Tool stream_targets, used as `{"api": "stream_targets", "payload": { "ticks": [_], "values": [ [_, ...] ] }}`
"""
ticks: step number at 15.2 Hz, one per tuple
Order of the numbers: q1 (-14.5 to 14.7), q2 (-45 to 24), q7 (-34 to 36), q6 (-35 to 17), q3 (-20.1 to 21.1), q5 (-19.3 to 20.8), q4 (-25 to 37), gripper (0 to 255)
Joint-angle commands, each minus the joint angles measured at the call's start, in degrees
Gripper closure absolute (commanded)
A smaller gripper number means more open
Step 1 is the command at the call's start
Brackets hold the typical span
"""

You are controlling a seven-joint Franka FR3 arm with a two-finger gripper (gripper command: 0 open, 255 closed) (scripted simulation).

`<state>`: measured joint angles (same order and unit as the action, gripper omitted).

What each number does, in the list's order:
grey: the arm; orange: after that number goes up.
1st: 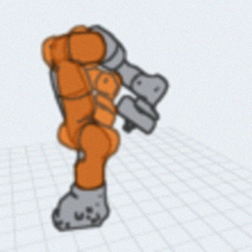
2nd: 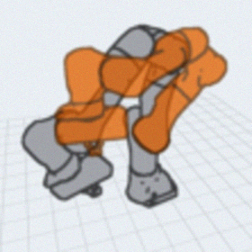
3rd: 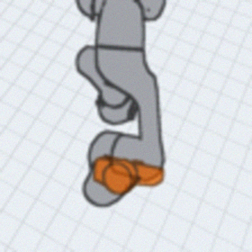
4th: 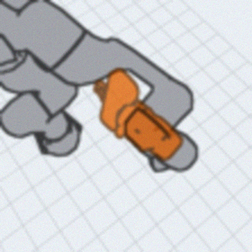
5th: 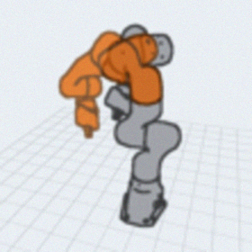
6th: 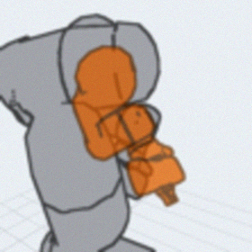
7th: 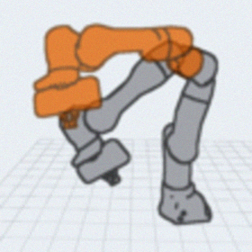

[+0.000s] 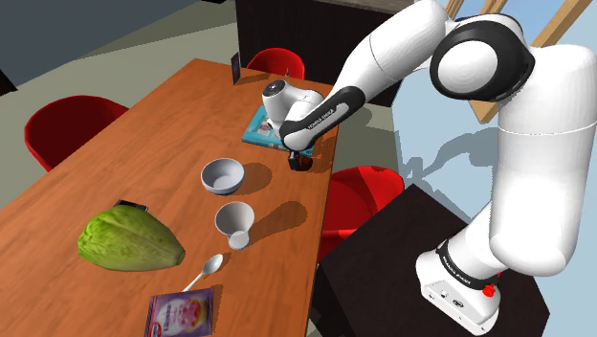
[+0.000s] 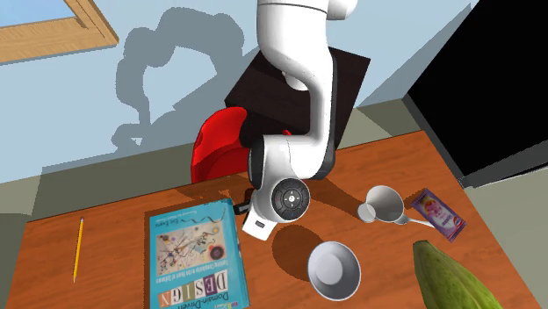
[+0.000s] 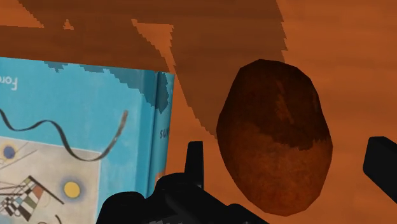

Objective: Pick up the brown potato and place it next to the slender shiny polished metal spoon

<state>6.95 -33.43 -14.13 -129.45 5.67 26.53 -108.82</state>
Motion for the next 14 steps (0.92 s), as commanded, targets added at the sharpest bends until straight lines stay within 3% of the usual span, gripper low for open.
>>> {"api": "stream_targets", "payload": {
  "ticks": [1, 8, 9, 14],
  "values": [
    [-0.1, -0.7, 0.1, -0.7, -0.2, 0.3, 0.0, 0],
    [-0.1, -0.7, 0.1, -0.7, -0.2, 0.3, 0.0, 0],
    [-0.1, -0.7, 0.1, -0.7, -0.2, 0.3, 0.0, 255],
    [-0.1, -0.7, 0.1, -0.7, -0.2, 0.3, 0.0, 255]
  ]
}}
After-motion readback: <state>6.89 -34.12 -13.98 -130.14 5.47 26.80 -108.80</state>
